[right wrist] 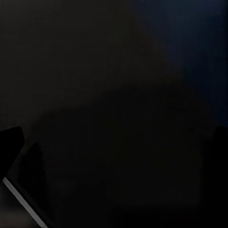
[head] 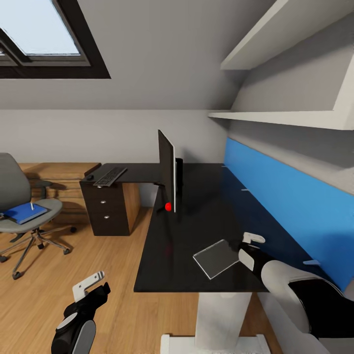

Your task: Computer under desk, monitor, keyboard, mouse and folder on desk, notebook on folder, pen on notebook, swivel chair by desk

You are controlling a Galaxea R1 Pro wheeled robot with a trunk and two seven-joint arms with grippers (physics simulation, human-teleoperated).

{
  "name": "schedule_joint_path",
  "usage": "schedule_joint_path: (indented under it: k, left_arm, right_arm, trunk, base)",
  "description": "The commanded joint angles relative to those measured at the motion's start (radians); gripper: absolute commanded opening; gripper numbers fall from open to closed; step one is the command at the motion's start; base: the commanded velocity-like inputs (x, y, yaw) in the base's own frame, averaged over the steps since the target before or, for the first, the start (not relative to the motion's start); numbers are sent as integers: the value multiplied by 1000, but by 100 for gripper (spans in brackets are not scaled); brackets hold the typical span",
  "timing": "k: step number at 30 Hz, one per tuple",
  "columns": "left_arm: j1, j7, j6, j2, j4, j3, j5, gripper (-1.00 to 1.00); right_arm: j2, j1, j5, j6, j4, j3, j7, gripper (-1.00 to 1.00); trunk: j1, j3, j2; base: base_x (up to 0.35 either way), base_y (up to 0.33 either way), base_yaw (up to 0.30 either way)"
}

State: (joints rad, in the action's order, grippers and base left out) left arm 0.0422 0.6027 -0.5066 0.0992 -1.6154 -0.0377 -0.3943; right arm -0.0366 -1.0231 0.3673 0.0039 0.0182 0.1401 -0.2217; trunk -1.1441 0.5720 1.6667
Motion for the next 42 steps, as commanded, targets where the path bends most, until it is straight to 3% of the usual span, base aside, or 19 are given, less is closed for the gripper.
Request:
schedule_joint_path:
  k: [1, 6, 14, 23, 34, 42]
  left_arm:
    - [1, 6, -3, 0, -1, -1, -9, 100]
    - [1, 6, -3, 0, -1, 0, -9, 100]
    - [1, 6, -3, 0, -1, 1, -9, 100]
    - [1, 6, -4, 0, -1, 9, -9, 100]
    - [1, 6, -4, 0, 0, 13, -8, 100]
    - [1, 5, -3, 0, 0, 17, -7, 100]
  right_arm:
    - [0, 0, 15, -3, 1, -1, -3, 100]
    - [2, 0, 16, -59, 1, -2, -2, 100]
    - [4, 0, 16, -81, 1, -2, -4, 100]
    - [7, 0, 17, -89, -2, -1, -5, 100]
    - [7, 0, 18, -89, -4, -1, -5, 100]
    - [7, 0, 18, -88, -4, -1, -2, 100]
  trunk:
    - [0, 1, 1]
    - [15, -11, -27]
    - [46, -36, -83]
    - [46, -36, -83]
    - [46, -36, -83]
    - [46, -36, -83]
  base:
    - [-27, 0, 0]
    - [-11, 0, 0]
    - [-2, 0, 0]
    - [0, 0, 27]
    - [4, 0, 226]
    - [192, 22, 105]
